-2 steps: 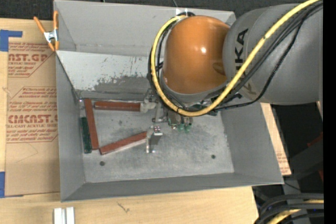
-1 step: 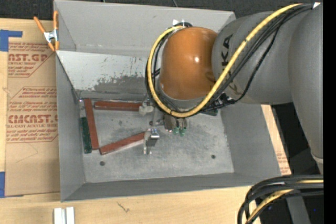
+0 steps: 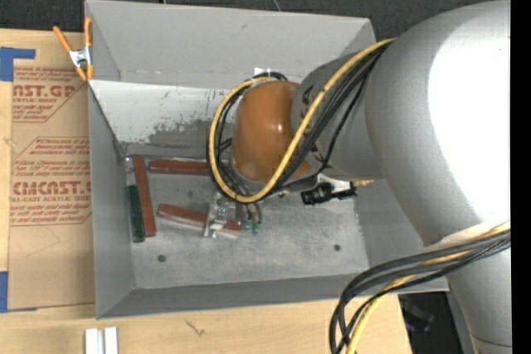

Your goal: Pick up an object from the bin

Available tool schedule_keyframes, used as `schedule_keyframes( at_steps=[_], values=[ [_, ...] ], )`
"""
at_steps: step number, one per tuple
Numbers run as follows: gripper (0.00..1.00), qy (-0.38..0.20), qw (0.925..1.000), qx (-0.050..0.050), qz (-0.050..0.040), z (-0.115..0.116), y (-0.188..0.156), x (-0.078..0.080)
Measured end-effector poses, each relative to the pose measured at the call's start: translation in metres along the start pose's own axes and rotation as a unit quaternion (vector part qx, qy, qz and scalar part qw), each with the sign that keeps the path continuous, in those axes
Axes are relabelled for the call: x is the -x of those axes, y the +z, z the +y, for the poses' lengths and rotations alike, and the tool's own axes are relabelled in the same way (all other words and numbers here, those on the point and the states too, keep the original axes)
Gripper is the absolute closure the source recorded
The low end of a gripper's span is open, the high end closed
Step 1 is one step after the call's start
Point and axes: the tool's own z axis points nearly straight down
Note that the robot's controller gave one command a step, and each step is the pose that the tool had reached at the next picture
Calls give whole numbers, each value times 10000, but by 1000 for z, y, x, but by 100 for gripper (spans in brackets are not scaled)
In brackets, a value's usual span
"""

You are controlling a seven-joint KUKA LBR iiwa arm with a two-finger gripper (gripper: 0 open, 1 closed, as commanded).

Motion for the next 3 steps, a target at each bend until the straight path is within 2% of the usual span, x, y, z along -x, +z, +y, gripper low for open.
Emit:
schedule_keyframes(
  at_steps=[1,2,3],
  values=[
    [100,0,10000,0,0,0,0,0],
    [100,-127,9999,-40,71,-26,-38,19],
    [100,-34,10000,-31,52,-29,-160,1]
  ],
)
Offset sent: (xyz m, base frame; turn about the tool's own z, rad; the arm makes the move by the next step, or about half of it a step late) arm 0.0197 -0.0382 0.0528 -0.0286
